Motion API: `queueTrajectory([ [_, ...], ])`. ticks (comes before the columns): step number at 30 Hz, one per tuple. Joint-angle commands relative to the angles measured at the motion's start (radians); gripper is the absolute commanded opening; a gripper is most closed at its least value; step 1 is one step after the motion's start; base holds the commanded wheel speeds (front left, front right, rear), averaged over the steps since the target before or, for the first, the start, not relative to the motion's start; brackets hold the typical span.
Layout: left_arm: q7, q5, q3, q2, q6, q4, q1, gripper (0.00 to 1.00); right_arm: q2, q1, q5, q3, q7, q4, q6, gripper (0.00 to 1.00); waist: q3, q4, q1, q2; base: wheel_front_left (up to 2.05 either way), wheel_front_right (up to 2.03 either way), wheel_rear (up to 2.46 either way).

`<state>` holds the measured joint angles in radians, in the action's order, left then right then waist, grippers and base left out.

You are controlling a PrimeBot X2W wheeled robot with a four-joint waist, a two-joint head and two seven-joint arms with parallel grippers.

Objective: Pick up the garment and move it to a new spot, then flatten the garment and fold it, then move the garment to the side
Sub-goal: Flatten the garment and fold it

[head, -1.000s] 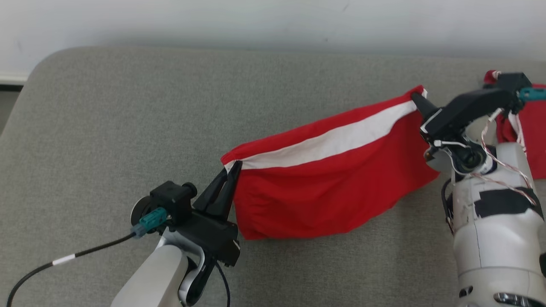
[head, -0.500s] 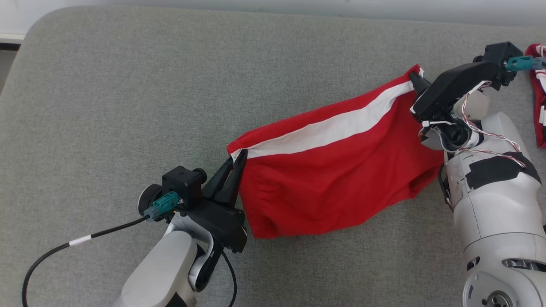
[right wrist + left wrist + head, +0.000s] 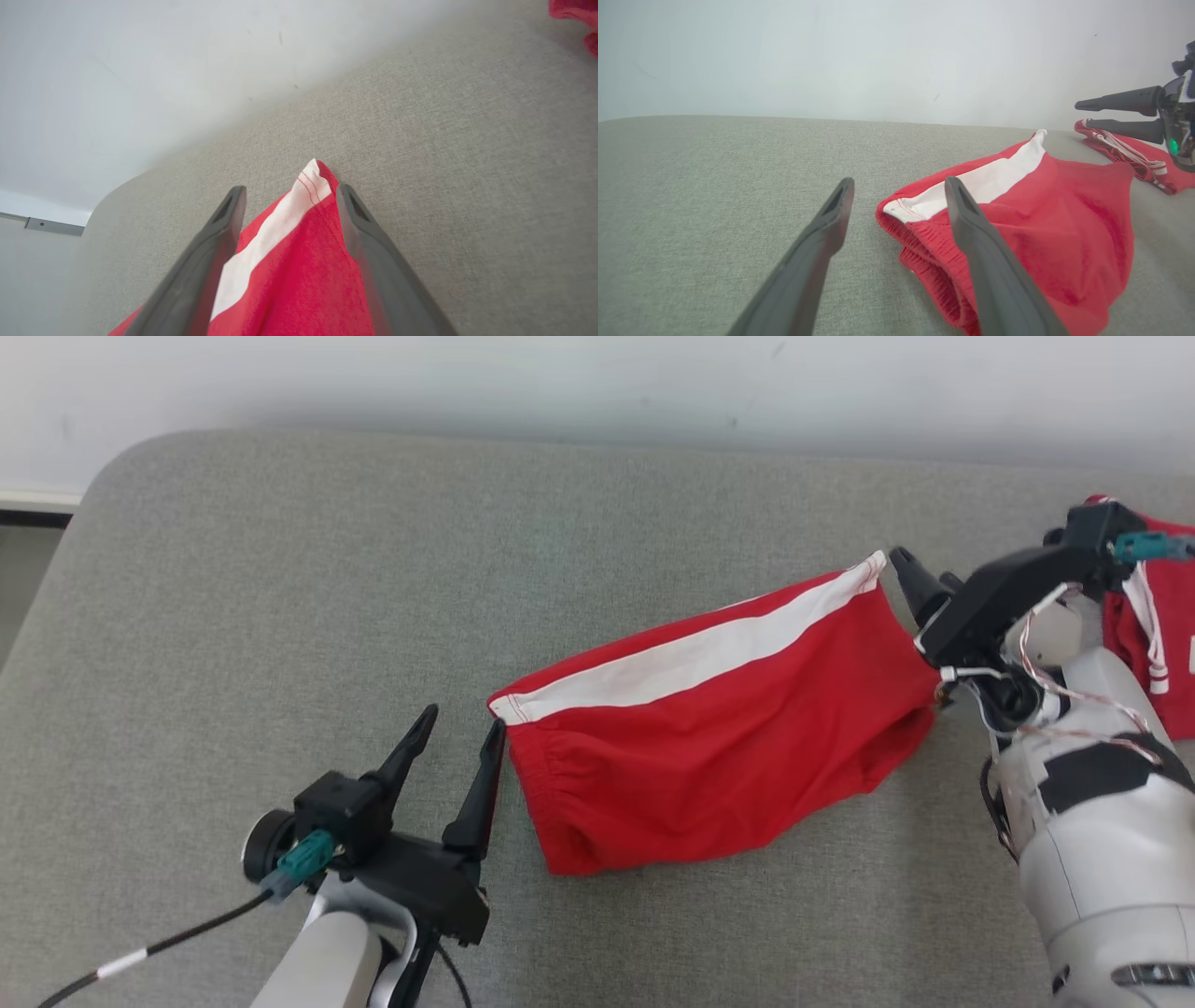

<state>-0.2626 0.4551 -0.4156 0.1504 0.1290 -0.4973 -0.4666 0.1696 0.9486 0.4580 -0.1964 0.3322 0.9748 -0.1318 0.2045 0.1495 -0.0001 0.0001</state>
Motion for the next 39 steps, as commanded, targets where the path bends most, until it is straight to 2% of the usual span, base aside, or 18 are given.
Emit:
queueTrajectory([
  [1, -0.003, -0.021, 0.013, 0.006, -0.006, 0.014, 0.027, 1.00, 0.010, -0.033, 0.018, 0.015, -0.007, -0.011, 0.002, 1.00, -0.028, -0.006, 0.0001, -0.0001, 0.00, 0.00, 0.00],
  [10, -0.003, -0.137, 0.159, 0.016, -0.073, 0.150, 0.183, 1.00, 0.112, -0.215, 0.096, 0.194, -0.055, -0.131, 0.002, 1.00, -0.077, 0.000, 0.0001, -0.0001, 0.00, 0.00, 0.00],
  [18, -0.003, -0.215, 0.265, -0.020, -0.108, 0.264, 0.288, 1.00, 0.169, -0.303, 0.129, 0.286, -0.106, -0.133, 0.002, 1.00, -0.074, 0.022, 0.0001, -0.0001, 0.00, 0.00, 0.00],
  [25, -0.003, -0.266, 0.336, -0.054, -0.096, 0.320, 0.363, 1.00, 0.183, -0.300, 0.140, 0.317, -0.158, -0.057, 0.002, 1.00, -0.070, 0.042, 0.0001, -0.0001, 0.00, 0.00, 0.00],
  [33, -0.003, -0.299, 0.380, -0.090, -0.080, 0.356, 0.416, 1.00, 0.168, -0.261, 0.134, 0.328, -0.205, 0.082, 0.002, 1.00, -0.065, 0.067, 0.0001, -0.0001, 0.00, 0.00, 0.00],
  [34, -0.003, -0.299, 0.382, -0.092, -0.079, 0.355, 0.421, 1.00, 0.163, -0.260, 0.138, 0.331, -0.201, 0.096, 0.002, 0.91, -0.066, 0.069, 0.0001, -0.0001, 0.00, 0.00, 0.00],
  [35, -0.003, -0.301, 0.383, -0.094, -0.080, 0.354, 0.425, 1.00, 0.160, -0.259, 0.143, 0.335, -0.203, 0.106, 0.002, 0.35, -0.066, 0.070, 0.0001, -0.0001, 0.00, 0.00, 0.00],
  [36, -0.003, -0.303, 0.382, -0.095, -0.079, 0.353, 0.428, 1.00, 0.157, -0.258, 0.145, 0.339, -0.205, 0.113, 0.002, 0.15, -0.068, 0.071, 0.0001, -0.0001, 0.00, 0.00, 0.00],
  [37, -0.003, -0.304, 0.382, -0.097, -0.078, 0.352, 0.430, 1.00, 0.153, -0.257, 0.149, 0.345, -0.204, 0.121, 0.002, 0.00, -0.070, 0.071, 0.0001, -0.0001, 0.00, 0.00, 0.00],
  [39, -0.003, -0.307, 0.382, -0.098, -0.079, 0.347, 0.440, 1.00, 0.142, -0.260, 0.162, 0.351, -0.207, 0.129, 0.002, 0.00, -0.083, 0.068, 0.0001, -0.0001, 0.00, 0.00, 0.00],
])
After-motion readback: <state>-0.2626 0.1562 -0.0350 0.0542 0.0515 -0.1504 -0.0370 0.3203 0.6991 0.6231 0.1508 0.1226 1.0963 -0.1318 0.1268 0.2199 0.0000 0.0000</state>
